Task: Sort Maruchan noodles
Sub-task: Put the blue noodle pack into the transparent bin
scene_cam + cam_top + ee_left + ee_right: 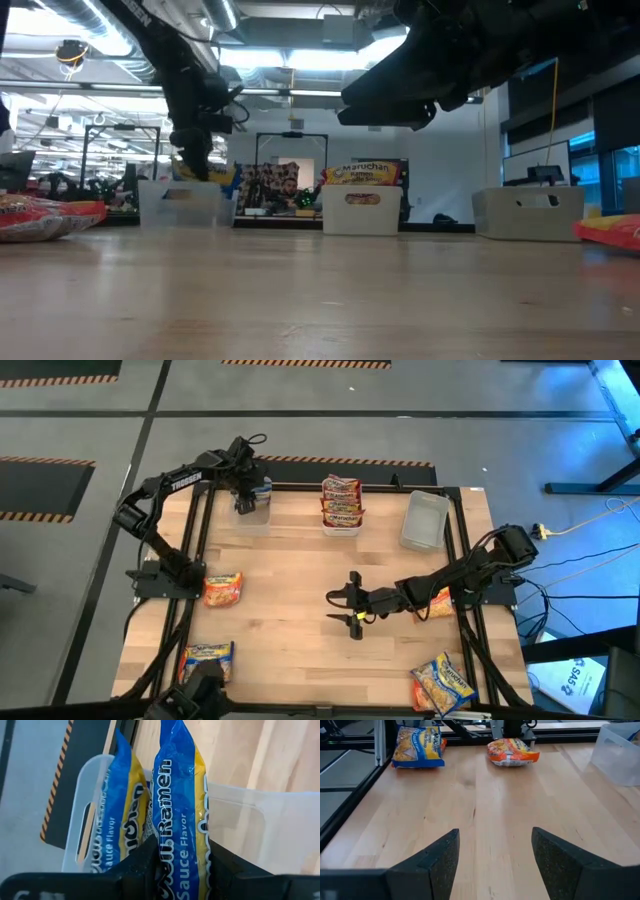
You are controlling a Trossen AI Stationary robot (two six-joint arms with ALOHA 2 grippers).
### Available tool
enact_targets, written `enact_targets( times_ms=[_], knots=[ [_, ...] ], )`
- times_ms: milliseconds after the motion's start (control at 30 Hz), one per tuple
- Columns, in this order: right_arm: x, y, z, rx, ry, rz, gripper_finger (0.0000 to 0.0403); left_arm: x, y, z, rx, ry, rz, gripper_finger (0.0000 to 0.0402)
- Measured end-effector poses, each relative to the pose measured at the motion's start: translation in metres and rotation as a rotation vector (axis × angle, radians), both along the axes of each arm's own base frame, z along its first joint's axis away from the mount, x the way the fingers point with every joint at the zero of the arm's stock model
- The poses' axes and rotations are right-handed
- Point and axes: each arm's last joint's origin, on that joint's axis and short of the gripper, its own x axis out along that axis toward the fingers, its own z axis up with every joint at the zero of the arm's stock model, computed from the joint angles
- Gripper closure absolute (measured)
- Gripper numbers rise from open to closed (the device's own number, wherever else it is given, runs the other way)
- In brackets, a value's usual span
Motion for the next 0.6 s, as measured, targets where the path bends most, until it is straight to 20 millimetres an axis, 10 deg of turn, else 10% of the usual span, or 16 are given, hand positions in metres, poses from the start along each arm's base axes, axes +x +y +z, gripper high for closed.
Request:
enact_targets(
  times_ms=[600],
  knots=[
    [0.000,0.000,0.001,0.012,-0.006,0.008,0.0171,-0.002,0.017,-0.017,-0.006,-0.002,0.088,0.0261]
  ],
)
